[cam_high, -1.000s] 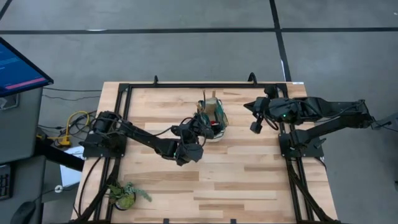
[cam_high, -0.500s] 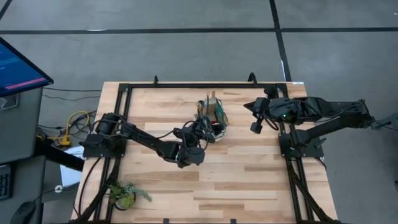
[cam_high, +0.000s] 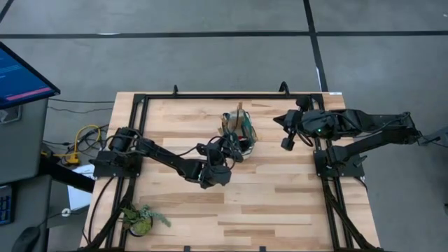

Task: Pick & Place Garden tools in Gardening bag
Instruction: Put the green shear scissor into the white gardening bag

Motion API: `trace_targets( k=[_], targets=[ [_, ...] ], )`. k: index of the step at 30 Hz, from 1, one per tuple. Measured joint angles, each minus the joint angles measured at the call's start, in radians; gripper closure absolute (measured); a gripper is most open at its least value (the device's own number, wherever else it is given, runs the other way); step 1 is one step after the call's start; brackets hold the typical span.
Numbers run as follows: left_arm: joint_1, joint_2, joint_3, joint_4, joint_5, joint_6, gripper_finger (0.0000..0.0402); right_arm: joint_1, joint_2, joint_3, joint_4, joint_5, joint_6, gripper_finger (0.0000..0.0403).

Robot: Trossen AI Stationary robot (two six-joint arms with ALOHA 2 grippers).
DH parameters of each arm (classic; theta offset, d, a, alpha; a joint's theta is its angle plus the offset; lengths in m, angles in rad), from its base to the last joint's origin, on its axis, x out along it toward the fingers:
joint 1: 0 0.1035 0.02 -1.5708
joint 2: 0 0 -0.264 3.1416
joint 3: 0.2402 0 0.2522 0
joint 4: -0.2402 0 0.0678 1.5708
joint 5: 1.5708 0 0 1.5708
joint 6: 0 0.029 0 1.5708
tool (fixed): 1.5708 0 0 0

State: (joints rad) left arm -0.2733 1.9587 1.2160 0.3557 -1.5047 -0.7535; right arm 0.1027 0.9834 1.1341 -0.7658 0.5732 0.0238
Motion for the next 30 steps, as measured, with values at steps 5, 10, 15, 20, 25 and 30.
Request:
trace_targets(
  k=[5,10,15,20,25,30],
  targets=[
    [0.006,0.0,0.0,0.01,0.024,0.022,0.0368,0.001,0.014,0.0,0.049,-0.07,0.003,0.0403],
    [0.013,0.005,0.0,0.013,0.065,0.073,0.0359,0.001,0.046,0.0,0.089,-0.155,0.003,0.0403],
    [0.032,0.005,0.0,0.023,0.176,0.135,0.0358,0.001,0.066,0.0,0.094,-0.157,0.002,0.0391],
    [0.04,0.005,0.0,0.038,0.197,0.199,0.034,0.001,0.066,0.0,0.111,-0.158,0.012,0.0339],
    [0.039,0.006,0.0,0.066,0.208,0.261,0.0309,0.001,0.065,0.0,0.111,-0.236,0.035,0.0281],
    [0.046,0.006,0.0,0.103,0.27,0.291,0.0269,0.002,0.065,0.0,0.104,-0.27,0.06,0.0231]
  ],
)
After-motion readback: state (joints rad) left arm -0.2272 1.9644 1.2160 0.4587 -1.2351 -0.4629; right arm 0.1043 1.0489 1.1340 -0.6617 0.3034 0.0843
